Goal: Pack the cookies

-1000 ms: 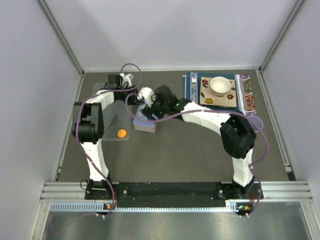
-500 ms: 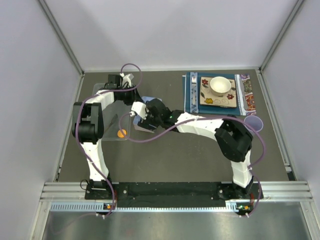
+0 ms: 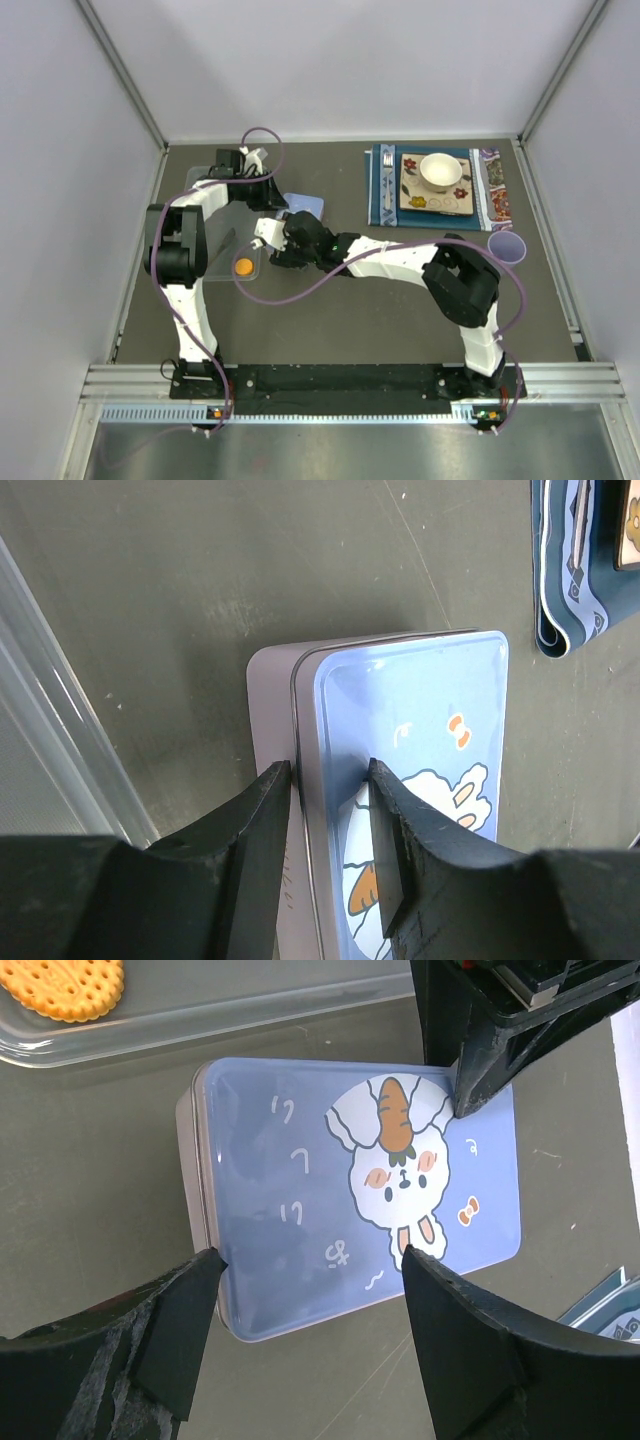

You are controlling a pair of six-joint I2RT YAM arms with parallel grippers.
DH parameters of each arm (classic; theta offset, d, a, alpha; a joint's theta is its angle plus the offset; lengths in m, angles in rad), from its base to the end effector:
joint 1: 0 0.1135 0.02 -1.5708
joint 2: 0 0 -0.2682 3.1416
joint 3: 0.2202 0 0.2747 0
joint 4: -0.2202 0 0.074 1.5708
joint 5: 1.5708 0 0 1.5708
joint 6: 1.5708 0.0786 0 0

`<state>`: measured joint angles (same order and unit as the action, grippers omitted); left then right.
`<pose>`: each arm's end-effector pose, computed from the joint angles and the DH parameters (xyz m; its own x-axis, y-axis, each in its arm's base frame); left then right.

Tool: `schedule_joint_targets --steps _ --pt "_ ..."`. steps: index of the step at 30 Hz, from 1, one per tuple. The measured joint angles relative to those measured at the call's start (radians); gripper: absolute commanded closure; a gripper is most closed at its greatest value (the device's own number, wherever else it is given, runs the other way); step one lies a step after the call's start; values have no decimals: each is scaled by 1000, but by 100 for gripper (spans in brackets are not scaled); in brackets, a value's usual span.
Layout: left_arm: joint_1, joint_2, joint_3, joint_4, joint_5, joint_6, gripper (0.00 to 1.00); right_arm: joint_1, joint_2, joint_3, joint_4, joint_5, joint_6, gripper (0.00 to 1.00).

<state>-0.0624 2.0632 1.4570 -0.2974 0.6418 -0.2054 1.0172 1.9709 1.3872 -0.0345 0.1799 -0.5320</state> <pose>0.4821 -0.0773 0.1388 -0.8531 -0.1104 -0.5099 0.2509 0.7700 -0.5866 0.2772 0.4218 0.1751 0.1230 -0.7502 -0.6497 -0.8097 0.3026 -0.5028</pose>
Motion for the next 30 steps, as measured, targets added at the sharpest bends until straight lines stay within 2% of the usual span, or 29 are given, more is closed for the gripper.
schedule_joint_targets --steps 20,30 --pt "0 0 -1 0 0 0 59 16 -1 5 -61 -6 42 26" --pt "0 0 -2 1 1 0 59 34 10 59 -73 -14 43 26"
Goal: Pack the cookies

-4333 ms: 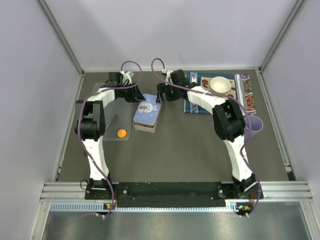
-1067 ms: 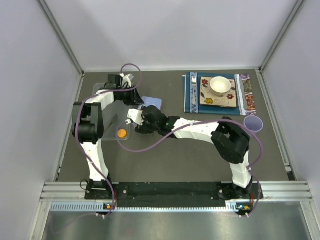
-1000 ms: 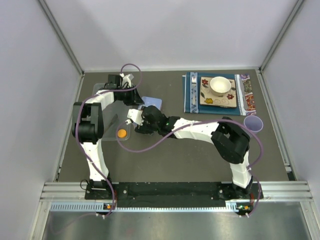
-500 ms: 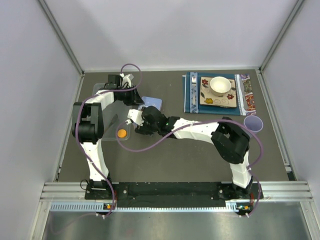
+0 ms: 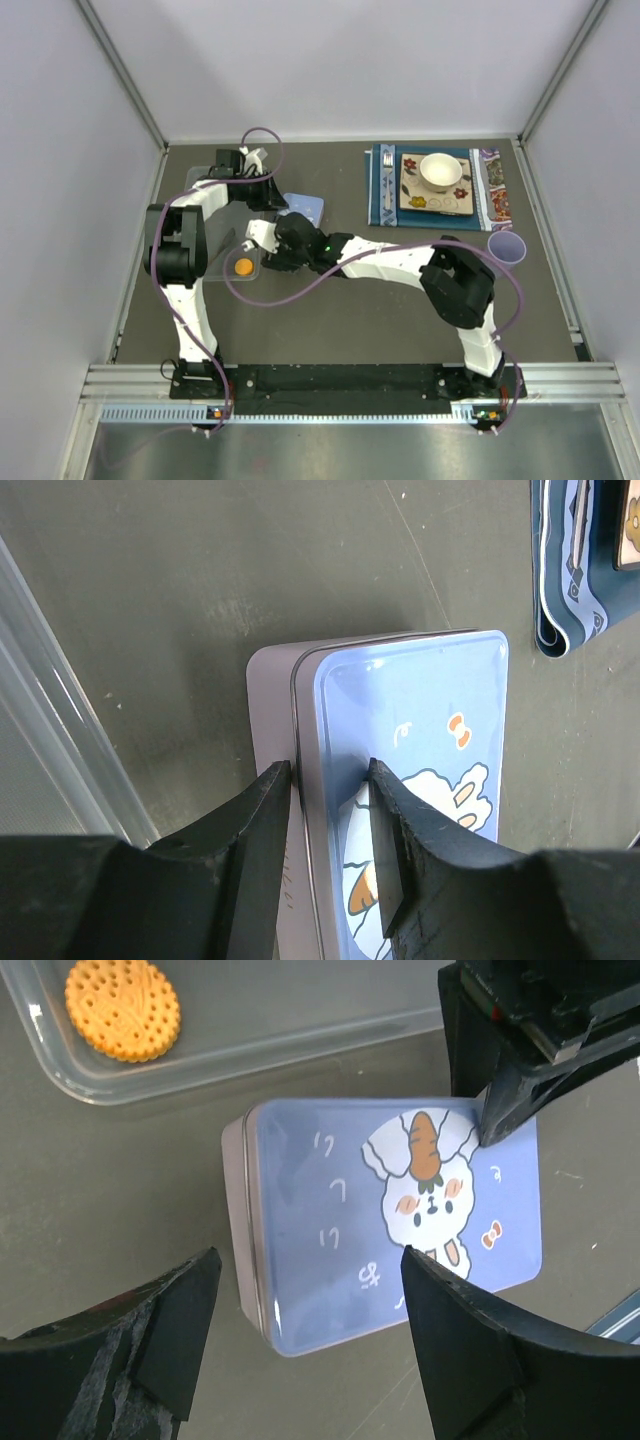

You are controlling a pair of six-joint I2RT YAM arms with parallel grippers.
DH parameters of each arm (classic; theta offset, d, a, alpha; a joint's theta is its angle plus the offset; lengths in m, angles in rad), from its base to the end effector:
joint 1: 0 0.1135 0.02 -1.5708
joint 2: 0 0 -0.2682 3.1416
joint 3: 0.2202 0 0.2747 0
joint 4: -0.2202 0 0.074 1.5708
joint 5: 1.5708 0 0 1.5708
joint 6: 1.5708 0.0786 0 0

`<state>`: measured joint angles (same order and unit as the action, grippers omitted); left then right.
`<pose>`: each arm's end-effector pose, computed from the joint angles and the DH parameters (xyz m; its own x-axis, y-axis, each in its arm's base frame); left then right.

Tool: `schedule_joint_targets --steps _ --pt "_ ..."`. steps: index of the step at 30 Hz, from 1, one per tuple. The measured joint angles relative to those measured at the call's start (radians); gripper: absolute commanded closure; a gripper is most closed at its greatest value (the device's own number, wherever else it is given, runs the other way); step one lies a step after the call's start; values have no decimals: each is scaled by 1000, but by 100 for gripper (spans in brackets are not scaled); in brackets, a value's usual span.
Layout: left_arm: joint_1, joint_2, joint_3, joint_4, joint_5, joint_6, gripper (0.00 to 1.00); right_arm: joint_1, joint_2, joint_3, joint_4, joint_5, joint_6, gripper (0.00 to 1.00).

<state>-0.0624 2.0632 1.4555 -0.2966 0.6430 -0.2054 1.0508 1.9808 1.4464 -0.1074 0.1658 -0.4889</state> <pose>0.4819 -0.0773 0.1384 -0.8536 -0.1102 -0.5091 0.2511 0.7693 -0.5875 0.2644 0.4357 0.1839 0.1085 -0.7427 -0.6608 -0.8373 0.2900 -0.4634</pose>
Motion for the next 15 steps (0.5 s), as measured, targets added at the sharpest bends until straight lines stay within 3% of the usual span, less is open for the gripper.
schedule_joint_targets --steps 15 --pt "0 0 -3 -3 -1 3 59 16 148 63 46 22 -44 27"
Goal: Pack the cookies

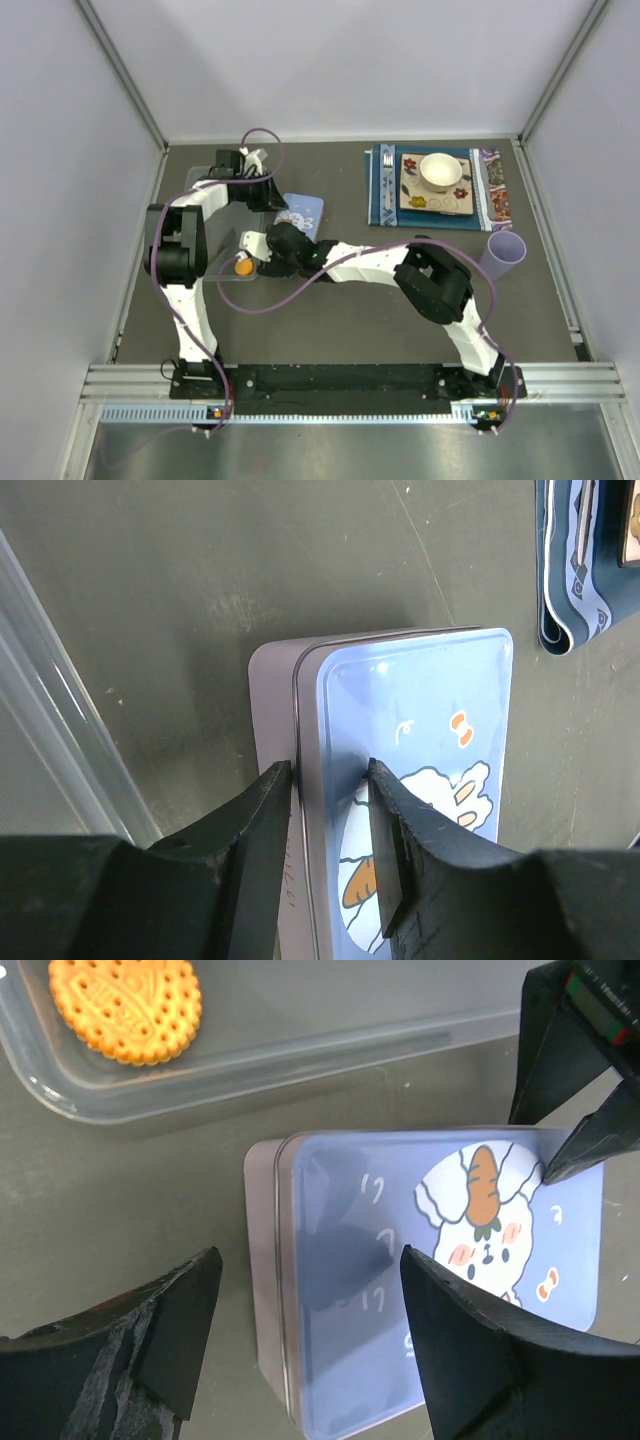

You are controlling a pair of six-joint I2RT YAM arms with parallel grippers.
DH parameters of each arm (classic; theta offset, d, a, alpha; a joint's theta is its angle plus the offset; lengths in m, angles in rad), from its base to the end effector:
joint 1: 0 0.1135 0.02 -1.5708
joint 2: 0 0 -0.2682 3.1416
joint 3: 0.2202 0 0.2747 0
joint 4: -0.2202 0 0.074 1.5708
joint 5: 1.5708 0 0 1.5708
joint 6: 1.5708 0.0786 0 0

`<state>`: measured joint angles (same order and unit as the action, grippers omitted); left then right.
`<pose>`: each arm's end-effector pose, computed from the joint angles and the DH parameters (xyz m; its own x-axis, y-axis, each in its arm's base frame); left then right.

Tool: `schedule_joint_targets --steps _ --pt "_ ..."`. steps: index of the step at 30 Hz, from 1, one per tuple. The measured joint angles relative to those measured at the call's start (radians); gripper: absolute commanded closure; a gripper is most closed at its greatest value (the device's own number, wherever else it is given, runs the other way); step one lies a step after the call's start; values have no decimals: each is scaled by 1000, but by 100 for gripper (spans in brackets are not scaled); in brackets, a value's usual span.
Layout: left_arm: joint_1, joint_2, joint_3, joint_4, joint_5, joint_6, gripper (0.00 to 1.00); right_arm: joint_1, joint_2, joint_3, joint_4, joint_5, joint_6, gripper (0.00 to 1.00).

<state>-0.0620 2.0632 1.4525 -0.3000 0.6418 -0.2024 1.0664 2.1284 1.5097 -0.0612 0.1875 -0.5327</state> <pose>0.4809 -0.0770 0.1371 -0.8559 -0.1082 -0.5056 0.2490 0.7707 -0.5865 0.2703 0.4593 0.1394 0.1395 -0.7797 -0.6104 -0.8349 0.2388 -0.4959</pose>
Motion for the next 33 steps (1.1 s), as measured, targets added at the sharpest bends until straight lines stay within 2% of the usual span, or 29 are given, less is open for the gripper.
schedule_joint_targets --steps 11,22,27,33 --pt "2 0 -5 5 6 0 59 27 54 11 97 85 -69 31" --pt "2 -5 -7 0 7 11 59 32 58 11 102 108 -72 31" --pt "2 -8 -10 -2 5 14 60 18 24 11 29 95 -19 30" --pt "2 -29 -36 0 -4 14 60 -16 -95 11 -88 63 71 28"
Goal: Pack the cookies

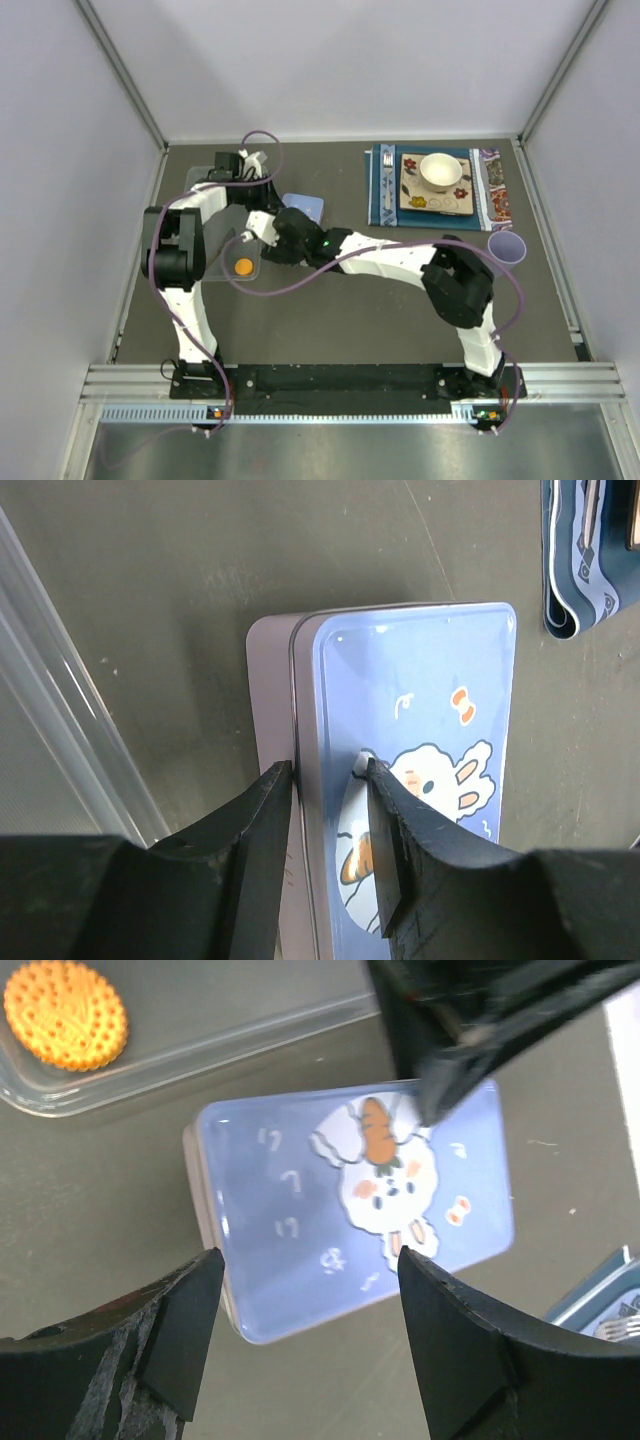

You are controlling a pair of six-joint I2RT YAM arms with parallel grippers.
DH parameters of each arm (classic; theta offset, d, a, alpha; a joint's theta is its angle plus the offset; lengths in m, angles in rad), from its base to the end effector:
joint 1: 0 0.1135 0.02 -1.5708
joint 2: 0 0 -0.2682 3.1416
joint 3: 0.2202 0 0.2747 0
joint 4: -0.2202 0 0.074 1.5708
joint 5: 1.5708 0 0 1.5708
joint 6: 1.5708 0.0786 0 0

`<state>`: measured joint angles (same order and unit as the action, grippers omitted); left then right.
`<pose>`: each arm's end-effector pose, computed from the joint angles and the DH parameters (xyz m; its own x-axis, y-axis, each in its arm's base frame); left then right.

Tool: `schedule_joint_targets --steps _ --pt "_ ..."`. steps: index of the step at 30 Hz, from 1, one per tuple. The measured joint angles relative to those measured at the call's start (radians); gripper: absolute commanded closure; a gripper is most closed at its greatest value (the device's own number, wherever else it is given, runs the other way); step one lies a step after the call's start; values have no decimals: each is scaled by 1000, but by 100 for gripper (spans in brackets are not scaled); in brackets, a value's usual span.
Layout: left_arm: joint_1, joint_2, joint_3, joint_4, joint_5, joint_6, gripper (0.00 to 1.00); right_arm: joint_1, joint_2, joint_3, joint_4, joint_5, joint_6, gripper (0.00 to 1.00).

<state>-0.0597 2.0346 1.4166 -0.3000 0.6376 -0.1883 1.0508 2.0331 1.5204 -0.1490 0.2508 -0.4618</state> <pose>0.4729 -0.0751 0.1380 -0.8555 -0.0995 -0.5082 0.2532 0.7756 -0.5782 0.2759 0.4425 0.1821 0.0579 -0.7676 -0.6384 -0.8015 0.3455 -0.4881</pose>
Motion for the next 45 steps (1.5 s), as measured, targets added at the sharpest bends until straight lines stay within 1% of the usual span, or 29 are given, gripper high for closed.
schedule_joint_targets --steps 7,14,22,28,36,45 --pt "0 -50 -63 1 -13 0 60 -69 -154 -8 -58 -33 111 28" --pt "2 -81 -111 19 -12 -5 62 -217 -170 8 -129 -117 312 29" --pt "7 -94 -151 69 3 -19 63 -346 -65 88 -158 -329 569 30" --pt "10 -133 -225 117 20 -41 65 -390 26 105 -164 -463 683 30" --pt "11 -168 -282 150 23 -82 66 -402 97 117 -178 -571 748 31" --pt "12 -191 -312 156 16 -100 65 -414 153 186 -203 -623 763 32"
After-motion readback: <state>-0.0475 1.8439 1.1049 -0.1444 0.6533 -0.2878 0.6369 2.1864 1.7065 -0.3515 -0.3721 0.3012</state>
